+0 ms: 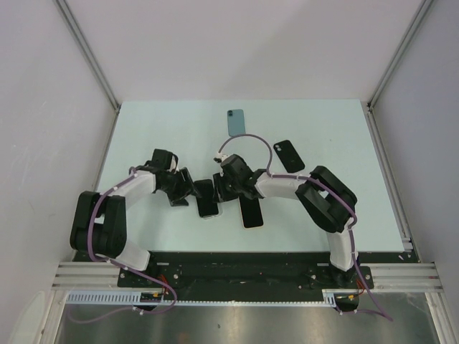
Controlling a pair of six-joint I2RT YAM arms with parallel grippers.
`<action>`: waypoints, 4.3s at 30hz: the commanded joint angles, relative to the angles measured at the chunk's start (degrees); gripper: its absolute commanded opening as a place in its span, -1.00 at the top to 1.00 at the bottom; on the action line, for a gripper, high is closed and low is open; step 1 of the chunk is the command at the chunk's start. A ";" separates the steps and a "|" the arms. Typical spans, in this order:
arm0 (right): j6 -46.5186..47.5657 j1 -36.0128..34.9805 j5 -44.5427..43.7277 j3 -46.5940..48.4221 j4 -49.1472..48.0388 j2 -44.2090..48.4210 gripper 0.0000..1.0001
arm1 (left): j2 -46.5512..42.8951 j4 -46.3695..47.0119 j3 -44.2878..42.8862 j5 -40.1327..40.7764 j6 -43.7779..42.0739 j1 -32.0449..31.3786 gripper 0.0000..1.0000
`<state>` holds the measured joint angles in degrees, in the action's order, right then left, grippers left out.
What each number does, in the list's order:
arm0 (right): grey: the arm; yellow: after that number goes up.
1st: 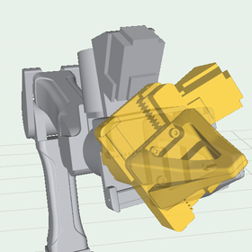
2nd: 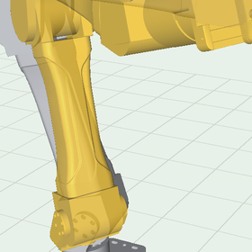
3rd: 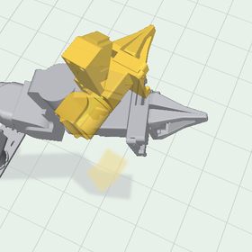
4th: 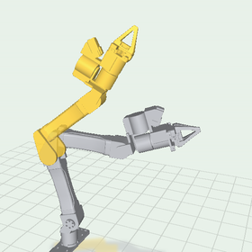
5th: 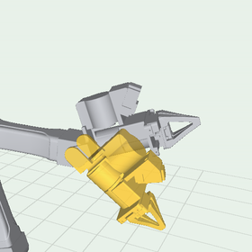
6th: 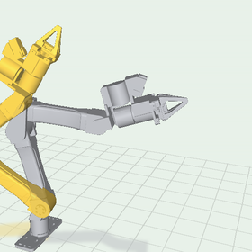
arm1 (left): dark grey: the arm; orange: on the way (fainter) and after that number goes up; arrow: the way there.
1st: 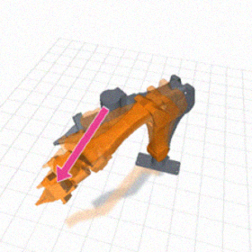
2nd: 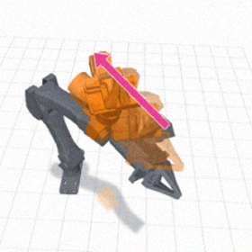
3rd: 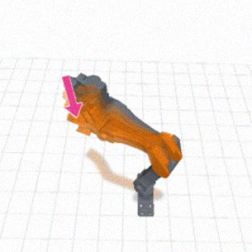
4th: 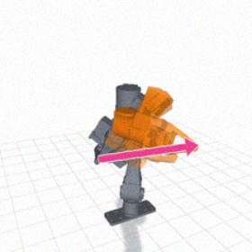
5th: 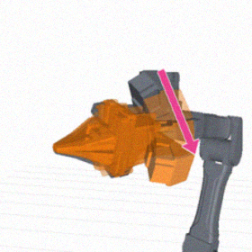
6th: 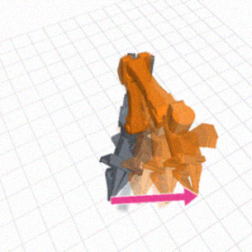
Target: Put the phone into the phone case
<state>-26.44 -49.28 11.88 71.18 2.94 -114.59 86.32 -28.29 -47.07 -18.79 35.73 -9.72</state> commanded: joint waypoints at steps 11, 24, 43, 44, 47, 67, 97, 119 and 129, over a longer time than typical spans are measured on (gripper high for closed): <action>-11.97 -3.63 -2.83 -3.76 -2.32 1.55 0.29 | -2.83 7.02 7.60 -7.32 0.75 -1.44 0.52; -14.87 -3.63 -1.60 -6.75 -7.77 1.91 0.30 | -3.70 -1.58 3.40 1.99 -0.48 -6.10 0.12; -15.49 -3.54 -1.95 -8.33 -8.56 3.05 0.30 | -3.09 6.83 6.63 -5.01 1.62 -6.10 0.77; -15.66 -3.63 -1.51 -8.42 -8.74 3.05 0.31 | -3.00 8.33 7.07 -6.95 2.32 -6.10 0.83; -16.45 -3.98 -0.81 -8.60 -9.70 3.23 0.31 | -2.39 12.11 9.18 -11.09 4.79 -6.10 0.96; -15.66 -3.81 -2.56 -10.44 -9.01 4.63 0.31 | -5.65 -6.86 2.42 12.38 -3.91 -6.28 1.00; -19.62 -6.71 1.48 -11.94 -14.80 5.16 0.30 | 2.01 -5.01 -1.36 12.98 -0.65 -13.49 1.00; -15.14 -1.44 -0.28 -13.17 -16.21 5.95 0.06 | 3.41 -4.05 -4.35 7.89 -5.05 -6.81 0.41; -14.96 -1.08 0.16 -13.17 -17.36 3.93 0.02 | 2.45 -5.71 -5.05 9.81 -4.88 -5.93 0.48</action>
<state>-42.19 -50.59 12.49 58.30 -12.95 -109.82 90.67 -33.58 -49.63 -9.41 31.00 -16.43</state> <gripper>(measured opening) 0.483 0.251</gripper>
